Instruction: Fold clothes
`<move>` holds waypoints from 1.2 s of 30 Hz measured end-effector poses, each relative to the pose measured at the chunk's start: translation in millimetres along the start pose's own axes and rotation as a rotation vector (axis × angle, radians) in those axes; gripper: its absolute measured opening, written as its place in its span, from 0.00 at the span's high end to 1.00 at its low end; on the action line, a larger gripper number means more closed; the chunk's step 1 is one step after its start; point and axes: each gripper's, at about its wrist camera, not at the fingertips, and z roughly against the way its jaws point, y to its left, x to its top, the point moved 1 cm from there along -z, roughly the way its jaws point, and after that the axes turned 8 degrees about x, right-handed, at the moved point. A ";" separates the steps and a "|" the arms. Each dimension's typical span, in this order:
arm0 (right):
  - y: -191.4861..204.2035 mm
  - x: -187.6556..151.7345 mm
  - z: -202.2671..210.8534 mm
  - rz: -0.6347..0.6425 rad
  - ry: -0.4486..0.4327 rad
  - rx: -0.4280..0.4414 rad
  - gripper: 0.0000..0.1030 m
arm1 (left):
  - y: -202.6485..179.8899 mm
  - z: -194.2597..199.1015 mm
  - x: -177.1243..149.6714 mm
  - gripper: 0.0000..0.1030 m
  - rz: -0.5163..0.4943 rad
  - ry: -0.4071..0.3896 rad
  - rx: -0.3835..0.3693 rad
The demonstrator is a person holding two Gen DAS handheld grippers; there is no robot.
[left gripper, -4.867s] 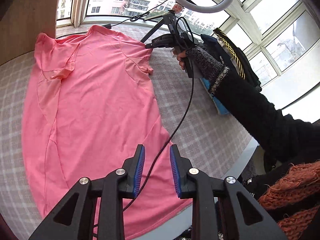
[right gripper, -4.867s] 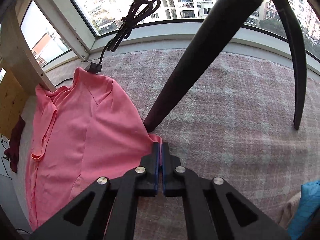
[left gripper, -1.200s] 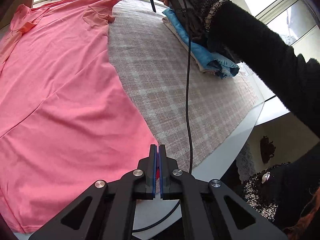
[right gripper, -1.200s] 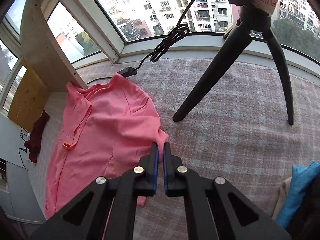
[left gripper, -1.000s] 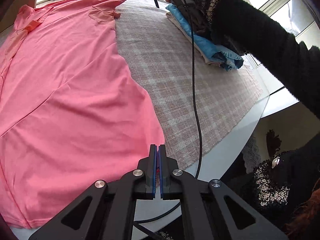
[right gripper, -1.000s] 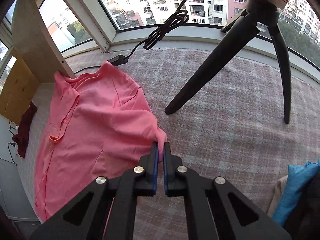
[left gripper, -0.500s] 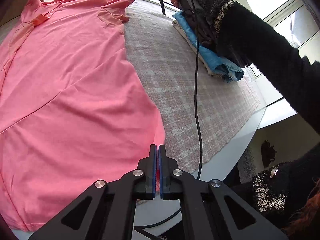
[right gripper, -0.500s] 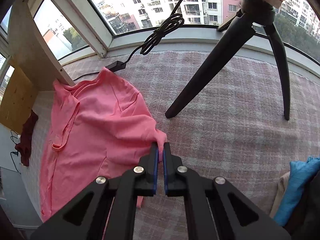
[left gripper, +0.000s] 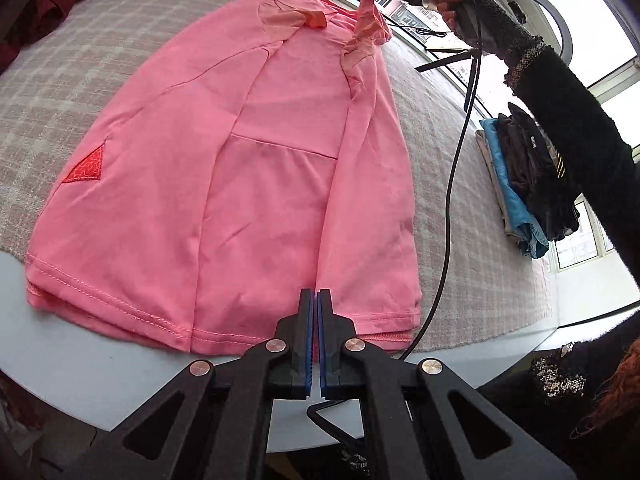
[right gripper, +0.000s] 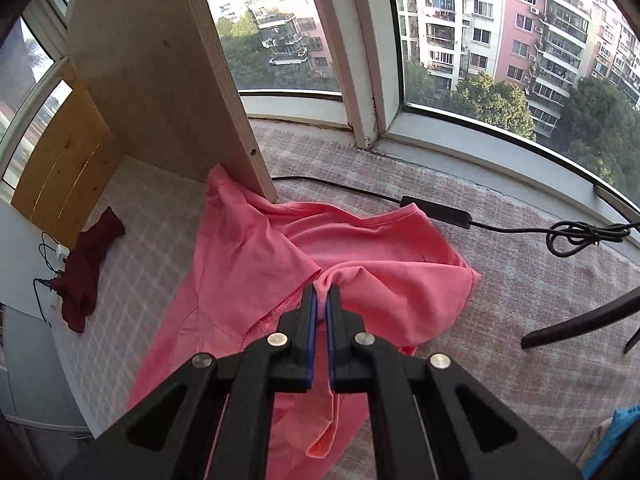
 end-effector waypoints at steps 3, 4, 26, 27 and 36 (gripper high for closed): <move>12.5 3.2 -29.5 0.016 0.074 -0.071 0.87 | -3.8 -4.2 -0.6 0.99 -0.038 -0.003 0.022; 14.6 3.1 -26.9 0.017 0.056 -0.043 0.83 | -5.7 -3.5 -1.0 0.99 -0.048 -0.008 0.019; 45.0 -63.4 -71.6 0.115 0.303 -0.048 0.93 | -3.4 -5.8 2.4 0.99 -0.085 0.015 -0.019; 43.8 -63.4 -71.0 0.107 0.296 -0.047 0.97 | -3.8 -5.1 2.5 0.99 -0.084 0.012 -0.019; 20.4 -50.0 -34.5 -0.049 0.150 0.088 0.97 | -2.2 -0.7 2.3 0.99 -0.074 -0.005 -0.023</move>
